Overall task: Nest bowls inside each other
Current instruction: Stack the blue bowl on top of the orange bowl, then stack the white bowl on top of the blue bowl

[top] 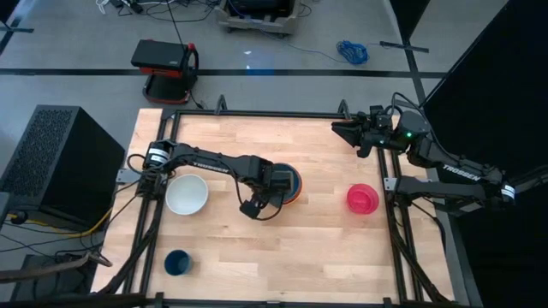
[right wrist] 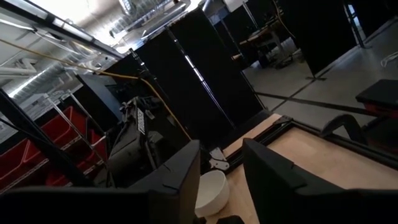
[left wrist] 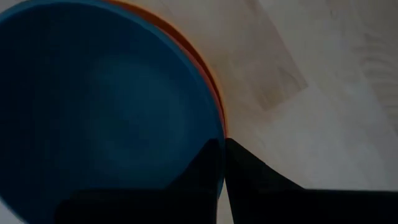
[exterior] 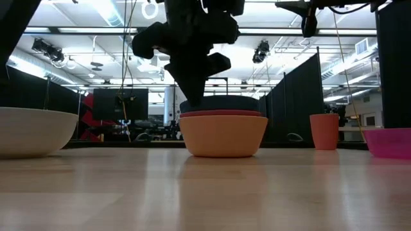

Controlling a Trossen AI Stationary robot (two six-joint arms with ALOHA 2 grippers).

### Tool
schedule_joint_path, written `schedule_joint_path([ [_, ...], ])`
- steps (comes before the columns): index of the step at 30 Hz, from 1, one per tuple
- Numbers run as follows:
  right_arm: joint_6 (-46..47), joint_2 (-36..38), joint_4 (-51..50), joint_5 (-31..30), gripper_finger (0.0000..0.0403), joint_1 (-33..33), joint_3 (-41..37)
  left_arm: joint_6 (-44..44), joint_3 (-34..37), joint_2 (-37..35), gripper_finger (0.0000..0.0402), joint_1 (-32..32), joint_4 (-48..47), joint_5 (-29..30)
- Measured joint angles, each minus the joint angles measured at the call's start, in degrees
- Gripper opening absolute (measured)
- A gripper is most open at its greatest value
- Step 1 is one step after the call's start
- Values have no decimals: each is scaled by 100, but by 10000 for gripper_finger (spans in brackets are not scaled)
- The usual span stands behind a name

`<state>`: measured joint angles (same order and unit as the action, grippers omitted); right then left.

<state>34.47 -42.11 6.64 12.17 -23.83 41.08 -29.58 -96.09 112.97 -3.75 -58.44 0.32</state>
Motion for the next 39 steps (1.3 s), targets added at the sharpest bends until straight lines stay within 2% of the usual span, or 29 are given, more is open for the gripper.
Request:
schedule_joint_path([
  [13, -1, 0, 1, 6, 126, 0, 0, 171, -1, -2, 41, 0, 150, 28],
  [30, -19, 0, -1, 14, 126, 0, 0, 190, -650, -9, 143, 13, -237, 827],
  [39, -23, 0, -3, 21, 147, 0, 0, 1104, -931, -59, 164, 251, -1018, 712],
])
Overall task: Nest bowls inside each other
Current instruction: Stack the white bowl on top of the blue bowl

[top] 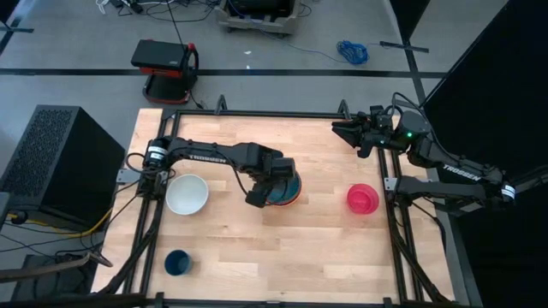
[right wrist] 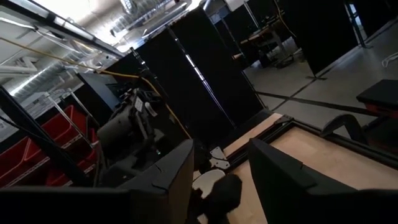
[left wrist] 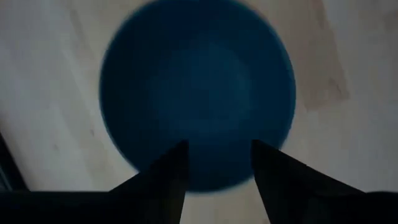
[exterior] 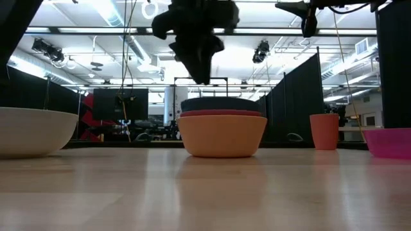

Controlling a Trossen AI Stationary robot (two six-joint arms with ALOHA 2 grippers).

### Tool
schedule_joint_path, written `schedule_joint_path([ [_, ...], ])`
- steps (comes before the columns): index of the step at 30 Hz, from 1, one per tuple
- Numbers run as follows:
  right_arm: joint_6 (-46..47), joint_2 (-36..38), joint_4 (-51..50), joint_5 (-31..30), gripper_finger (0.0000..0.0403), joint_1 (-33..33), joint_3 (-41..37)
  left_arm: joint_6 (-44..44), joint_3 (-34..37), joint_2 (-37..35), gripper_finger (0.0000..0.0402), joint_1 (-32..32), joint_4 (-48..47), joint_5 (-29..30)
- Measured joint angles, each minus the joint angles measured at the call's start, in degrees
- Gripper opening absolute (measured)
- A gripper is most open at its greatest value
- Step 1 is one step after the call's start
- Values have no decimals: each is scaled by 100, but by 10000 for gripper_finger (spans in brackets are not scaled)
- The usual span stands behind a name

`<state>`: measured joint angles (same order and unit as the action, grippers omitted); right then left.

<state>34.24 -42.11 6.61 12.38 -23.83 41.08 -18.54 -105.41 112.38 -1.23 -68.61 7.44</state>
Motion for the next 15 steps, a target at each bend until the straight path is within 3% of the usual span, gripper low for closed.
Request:
schedule_joint_path([
  [5, -8, 0, -9, 5, 155, 0, 0, 360, 86, -147, 169, 73, -583, -101],
  [15, -102, 1, -52, 89, 154, 0, -1, 1451, 1283, -1550, 158, 274, 228, -21],
])
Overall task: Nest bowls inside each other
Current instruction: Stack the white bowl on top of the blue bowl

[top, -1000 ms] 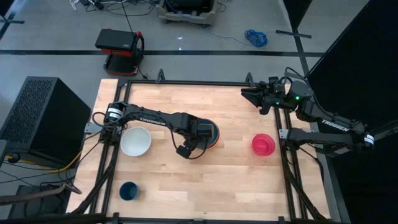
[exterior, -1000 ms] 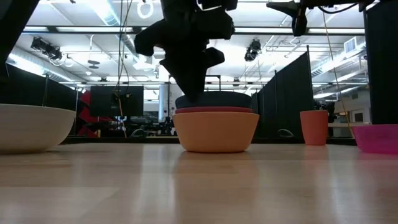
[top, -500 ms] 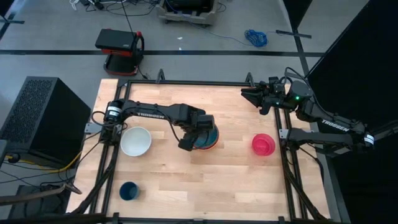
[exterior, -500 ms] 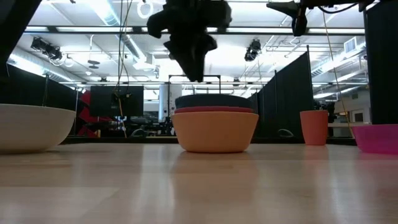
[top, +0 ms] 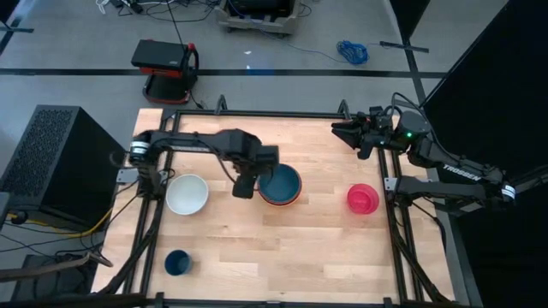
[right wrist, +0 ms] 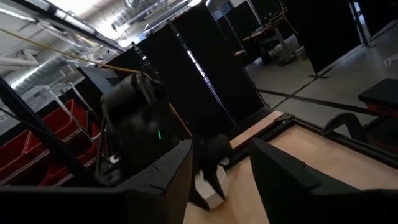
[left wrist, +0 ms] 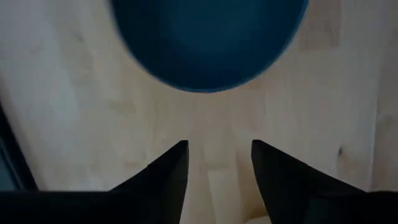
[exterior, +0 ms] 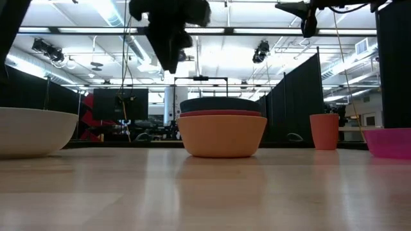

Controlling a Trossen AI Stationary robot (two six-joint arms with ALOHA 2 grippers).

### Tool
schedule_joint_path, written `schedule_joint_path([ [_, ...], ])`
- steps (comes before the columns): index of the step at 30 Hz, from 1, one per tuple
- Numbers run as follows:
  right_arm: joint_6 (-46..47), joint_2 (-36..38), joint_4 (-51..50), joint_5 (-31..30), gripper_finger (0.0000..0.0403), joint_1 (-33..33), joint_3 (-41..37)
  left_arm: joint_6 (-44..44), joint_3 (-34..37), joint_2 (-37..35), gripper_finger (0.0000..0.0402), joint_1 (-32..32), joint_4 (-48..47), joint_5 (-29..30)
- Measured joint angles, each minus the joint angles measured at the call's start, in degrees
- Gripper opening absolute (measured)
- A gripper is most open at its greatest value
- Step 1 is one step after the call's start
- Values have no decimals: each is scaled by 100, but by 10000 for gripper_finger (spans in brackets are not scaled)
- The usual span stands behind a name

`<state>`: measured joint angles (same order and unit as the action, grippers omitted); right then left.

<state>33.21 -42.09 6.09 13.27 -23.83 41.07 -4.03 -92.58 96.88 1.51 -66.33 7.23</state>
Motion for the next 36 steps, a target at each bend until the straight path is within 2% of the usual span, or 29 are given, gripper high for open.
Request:
schedule_joint_path([
  [6, -53, 1, -26, 49, 154, 0, -1, 690, 788, -871, 151, 106, 527, 51],
  [12, -55, 1, -26, 51, 167, 0, -1, 2114, 2375, -2287, 142, -50, 923, 71],
  [18, -53, 1, -26, 51, 165, 0, -1, 3187, 2925, -3200, 143, -331, 818, -11],
  [36, -53, 1, -81, -4, 183, 0, -1, 4725, 3900, -3451, 258, -654, 29, -979],
])
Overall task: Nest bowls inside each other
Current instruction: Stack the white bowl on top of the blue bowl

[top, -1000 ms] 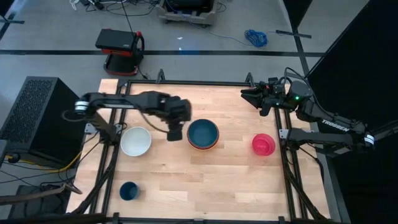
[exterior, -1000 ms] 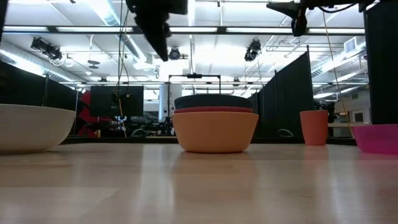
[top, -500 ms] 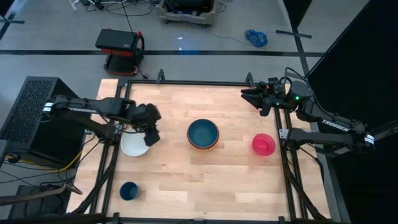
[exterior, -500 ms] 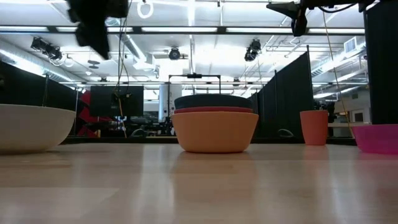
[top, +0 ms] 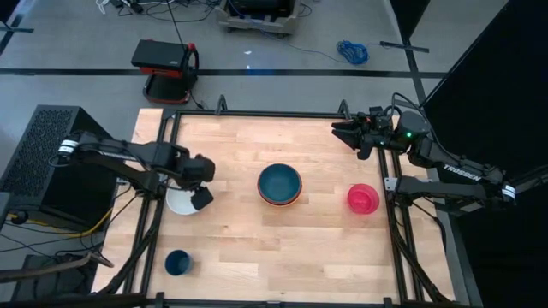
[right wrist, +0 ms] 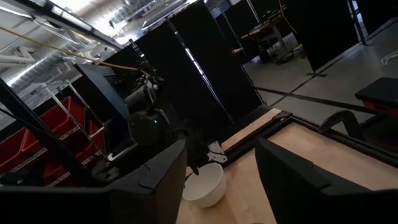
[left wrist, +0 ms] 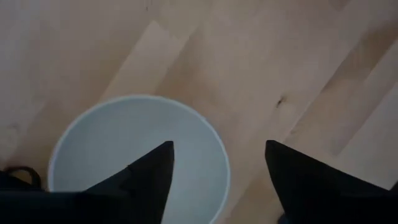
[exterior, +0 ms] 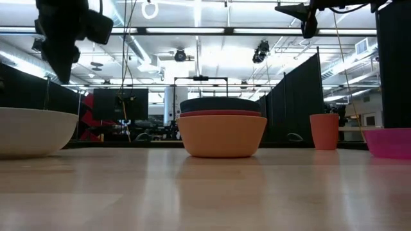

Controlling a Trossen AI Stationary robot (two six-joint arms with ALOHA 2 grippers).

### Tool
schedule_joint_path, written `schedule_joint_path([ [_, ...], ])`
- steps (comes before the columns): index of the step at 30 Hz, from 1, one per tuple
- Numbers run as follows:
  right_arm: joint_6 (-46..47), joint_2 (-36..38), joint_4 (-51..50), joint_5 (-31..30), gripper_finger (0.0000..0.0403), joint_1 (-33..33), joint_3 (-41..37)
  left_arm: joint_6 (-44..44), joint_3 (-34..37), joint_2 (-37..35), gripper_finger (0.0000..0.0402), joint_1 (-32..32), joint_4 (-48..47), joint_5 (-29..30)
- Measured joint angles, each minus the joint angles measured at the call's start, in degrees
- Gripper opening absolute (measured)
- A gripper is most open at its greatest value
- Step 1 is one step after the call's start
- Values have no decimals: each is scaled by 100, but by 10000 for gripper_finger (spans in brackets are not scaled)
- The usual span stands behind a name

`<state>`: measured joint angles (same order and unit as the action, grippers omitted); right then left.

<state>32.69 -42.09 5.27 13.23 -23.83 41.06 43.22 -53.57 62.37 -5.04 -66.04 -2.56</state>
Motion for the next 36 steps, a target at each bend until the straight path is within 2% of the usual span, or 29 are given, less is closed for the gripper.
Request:
schedule_joint_path([
  [6, 0, 0, -15, 0, 183, 0, 0, 201, 381, 0, 296, 0, 270, -119],
  [13, 0, 0, -38, -3, 183, 0, 0, 392, 891, 2, 300, 0, 822, -279],
  [30, 11, 0, -39, -7, 175, 0, 0, 795, 1716, 9, 235, 0, 1360, -432],
  [33, 18, 0, -39, -7, 178, 0, 0, 816, 1836, 9, 215, 0, 1566, -522],
  [36, 22, 0, -37, -9, 174, -2, 0, 814, 1833, 21, 178, 0, 1612, -564],
])
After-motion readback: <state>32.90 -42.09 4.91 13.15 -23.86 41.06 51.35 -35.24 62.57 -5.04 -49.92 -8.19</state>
